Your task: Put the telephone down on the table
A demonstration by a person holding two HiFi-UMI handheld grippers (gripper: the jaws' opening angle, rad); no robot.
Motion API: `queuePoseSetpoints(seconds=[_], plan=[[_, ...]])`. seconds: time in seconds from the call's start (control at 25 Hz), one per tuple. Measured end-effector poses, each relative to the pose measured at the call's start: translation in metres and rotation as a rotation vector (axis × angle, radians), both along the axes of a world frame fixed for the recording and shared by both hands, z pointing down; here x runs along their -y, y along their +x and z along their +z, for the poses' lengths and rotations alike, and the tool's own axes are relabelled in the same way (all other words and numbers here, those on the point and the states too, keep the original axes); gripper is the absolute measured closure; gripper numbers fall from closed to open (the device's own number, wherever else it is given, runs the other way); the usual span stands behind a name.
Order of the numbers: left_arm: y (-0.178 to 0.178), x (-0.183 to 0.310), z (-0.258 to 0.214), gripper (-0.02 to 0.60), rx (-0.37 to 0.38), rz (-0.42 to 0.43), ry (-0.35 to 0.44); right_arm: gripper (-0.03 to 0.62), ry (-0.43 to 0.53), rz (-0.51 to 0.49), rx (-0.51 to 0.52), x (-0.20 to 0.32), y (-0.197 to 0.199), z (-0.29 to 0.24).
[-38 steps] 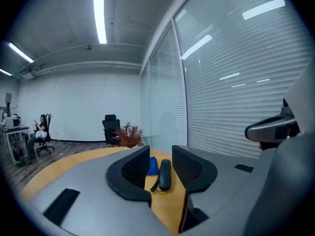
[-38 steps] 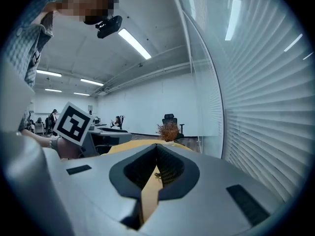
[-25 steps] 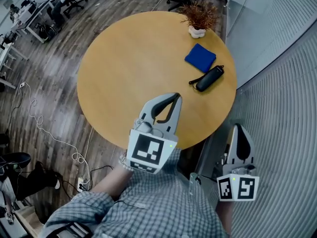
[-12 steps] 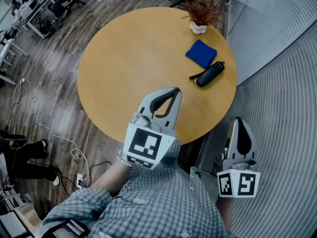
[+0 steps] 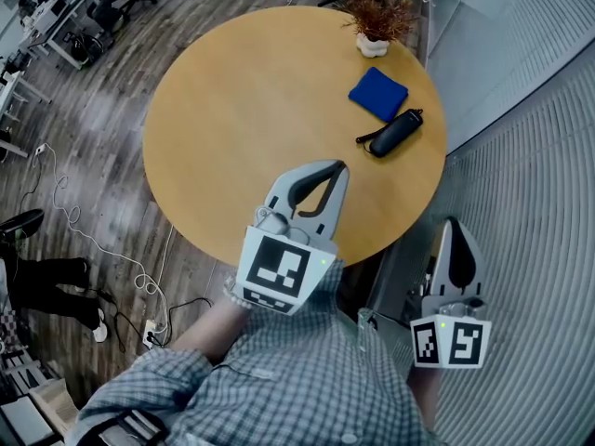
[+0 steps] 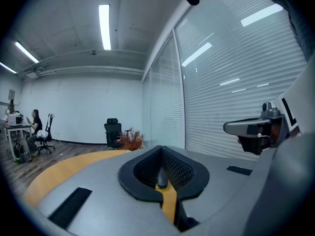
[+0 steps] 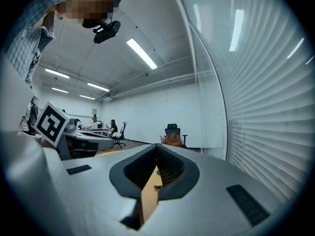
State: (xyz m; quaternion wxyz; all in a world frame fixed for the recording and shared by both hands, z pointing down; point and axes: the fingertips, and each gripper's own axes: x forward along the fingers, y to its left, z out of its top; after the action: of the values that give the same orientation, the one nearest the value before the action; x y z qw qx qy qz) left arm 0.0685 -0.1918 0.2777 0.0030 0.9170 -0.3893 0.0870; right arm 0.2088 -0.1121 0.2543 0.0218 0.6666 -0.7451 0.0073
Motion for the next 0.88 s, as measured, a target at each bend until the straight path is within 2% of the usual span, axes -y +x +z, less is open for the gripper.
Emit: queuePoseSetpoints(seconds=[0.44, 0.88], plan=[[0.0, 0.004, 0.001, 0.574, 0.005, 0.005, -0.008, 0.588, -0.001, -0.037, -0.001, 0.009, -0.014, -0.001], [0.007, 0.002, 0.002, 0.574, 0.003, 0.017, -0.014, 0.588, -0.006, -0.026, -0.001, 0.006, -0.008, -0.001]])
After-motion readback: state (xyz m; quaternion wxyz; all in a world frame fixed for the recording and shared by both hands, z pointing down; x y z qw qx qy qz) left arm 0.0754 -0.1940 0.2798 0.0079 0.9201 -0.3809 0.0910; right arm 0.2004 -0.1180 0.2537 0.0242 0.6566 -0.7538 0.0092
